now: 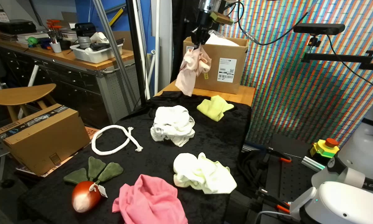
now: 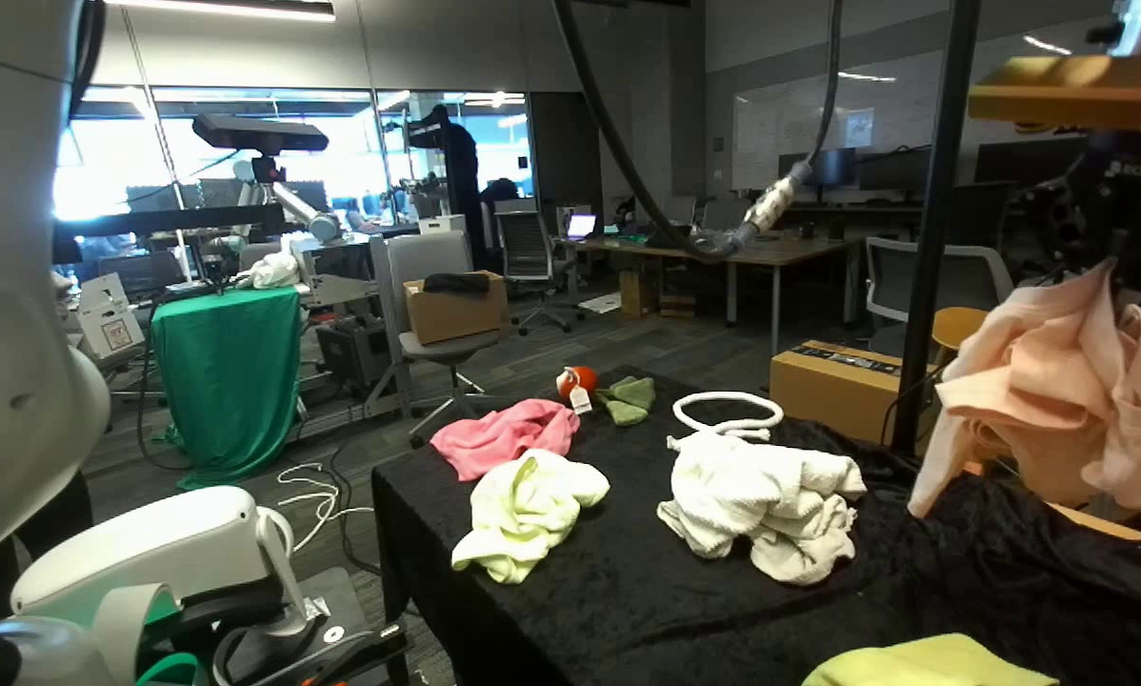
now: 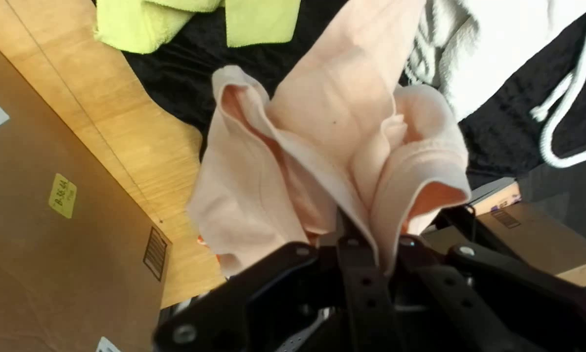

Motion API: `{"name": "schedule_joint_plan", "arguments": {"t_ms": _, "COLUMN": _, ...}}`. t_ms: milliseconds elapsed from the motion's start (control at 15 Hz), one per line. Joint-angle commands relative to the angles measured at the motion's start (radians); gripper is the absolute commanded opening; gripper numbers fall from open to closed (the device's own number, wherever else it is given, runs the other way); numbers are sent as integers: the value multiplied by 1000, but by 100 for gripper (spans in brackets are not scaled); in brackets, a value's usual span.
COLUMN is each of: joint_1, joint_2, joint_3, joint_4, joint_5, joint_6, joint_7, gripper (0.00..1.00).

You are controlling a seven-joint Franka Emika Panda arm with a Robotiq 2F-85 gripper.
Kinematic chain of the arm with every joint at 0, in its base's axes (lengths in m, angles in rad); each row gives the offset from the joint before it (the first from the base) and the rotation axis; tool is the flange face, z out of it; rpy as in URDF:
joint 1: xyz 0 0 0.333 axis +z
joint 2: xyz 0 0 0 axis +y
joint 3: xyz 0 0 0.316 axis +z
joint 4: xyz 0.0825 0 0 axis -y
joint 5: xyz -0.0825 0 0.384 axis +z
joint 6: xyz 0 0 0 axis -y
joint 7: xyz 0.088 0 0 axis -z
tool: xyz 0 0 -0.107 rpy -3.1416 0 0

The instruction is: Pile the t-shirts, towels, rope and radish together

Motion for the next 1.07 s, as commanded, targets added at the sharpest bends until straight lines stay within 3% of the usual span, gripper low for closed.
{"name": "schedule_joint_plan", "arguments": {"t_ms": 0, "joint_1": 24, "joint_2": -123, "joint_3": 11, "joint_4": -92, "joint_5": -9, "joint_6": -78, "joint_7": -119, "gripper": 6}}
{"name": "schedule_joint_plan", "arguments": {"t_ms": 467, "joint_1": 103, "joint_2": -208, "joint_3": 27, "joint_4": -174, "joint_5": -6, "joint_6": -153, "joint_7": -263, "gripper": 6}}
{"name": "schedule_joint_plan", "arguments": {"t_ms": 1000, "joint_1": 190, "joint_2": -195, "joint_3": 66, "joint_4": -237, "joint_5": 89, "joint_6": 31, "joint_7": -145, "gripper": 6}}
